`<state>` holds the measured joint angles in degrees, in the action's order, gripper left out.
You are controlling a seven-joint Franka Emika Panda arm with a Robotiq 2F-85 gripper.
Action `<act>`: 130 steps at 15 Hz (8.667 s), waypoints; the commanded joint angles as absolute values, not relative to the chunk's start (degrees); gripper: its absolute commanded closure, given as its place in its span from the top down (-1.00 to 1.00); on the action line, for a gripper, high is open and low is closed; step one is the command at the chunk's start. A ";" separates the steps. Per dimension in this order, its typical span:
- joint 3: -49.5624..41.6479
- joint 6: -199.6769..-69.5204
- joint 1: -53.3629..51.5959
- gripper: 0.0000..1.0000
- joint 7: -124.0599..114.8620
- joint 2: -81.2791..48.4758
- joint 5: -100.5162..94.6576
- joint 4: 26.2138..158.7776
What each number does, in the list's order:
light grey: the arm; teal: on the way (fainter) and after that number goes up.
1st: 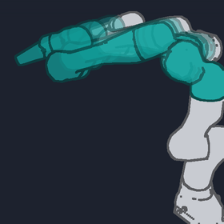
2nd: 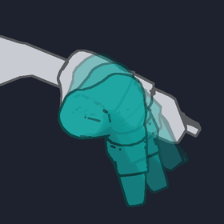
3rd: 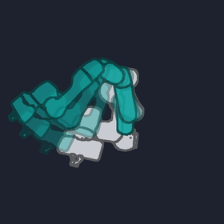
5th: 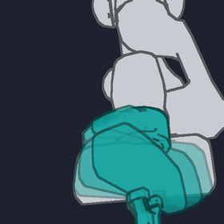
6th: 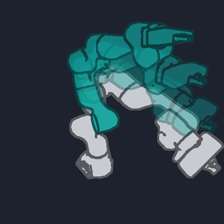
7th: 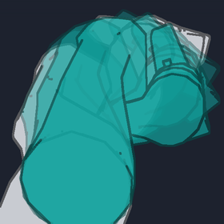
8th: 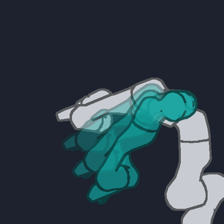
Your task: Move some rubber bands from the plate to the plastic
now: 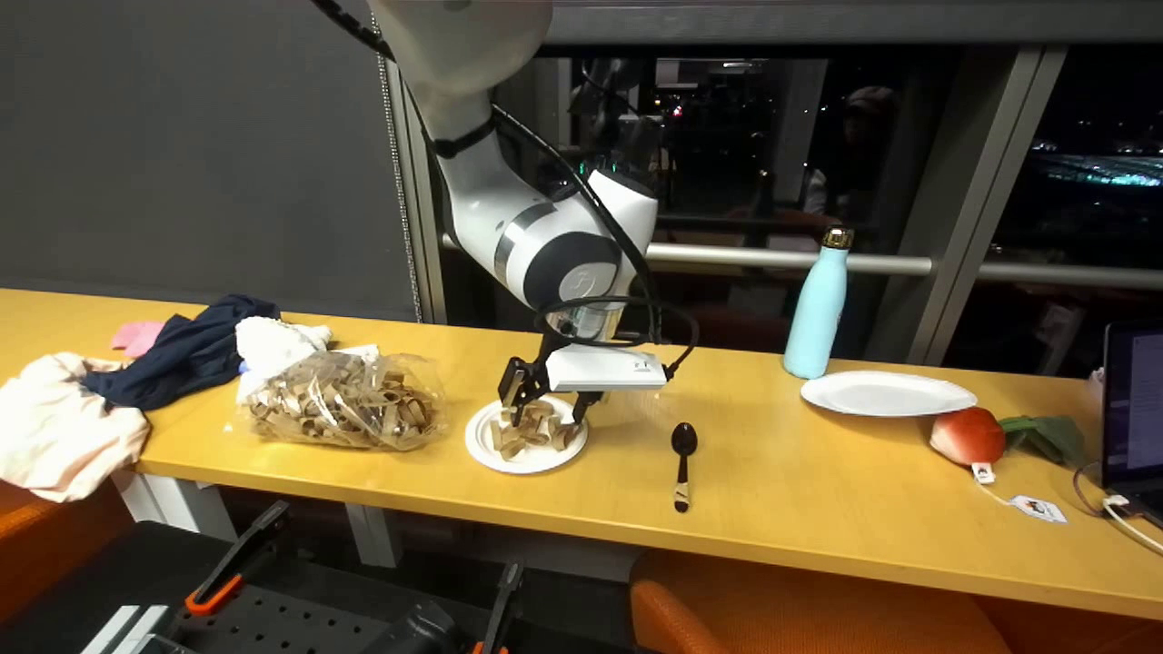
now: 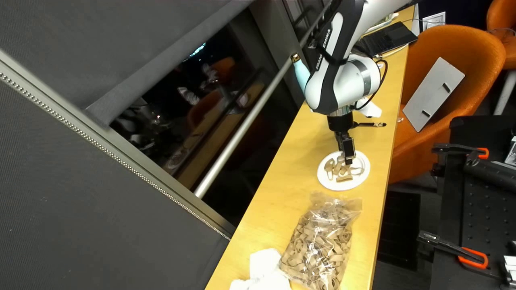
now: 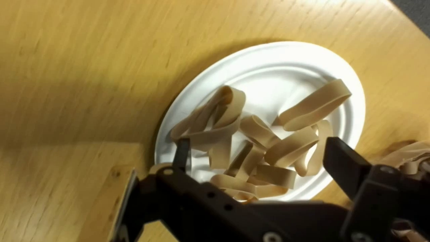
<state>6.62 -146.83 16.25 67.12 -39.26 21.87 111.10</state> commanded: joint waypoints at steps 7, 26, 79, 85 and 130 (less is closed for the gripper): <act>8.53 -146.33 15.76 1.00 62.74 -45.47 18.14 104.20; 4.85 -146.30 11.14 1.00 48.46 -30.61 5.40 119.88; 2.76 -153.90 9.74 -0.89 31.69 -40.78 -5.35 111.97; 4.29 -152.88 9.07 -0.98 31.31 -39.79 -4.84 110.19; 22.69 -140.31 10.90 -0.98 41.56 -35.42 16.87 116.87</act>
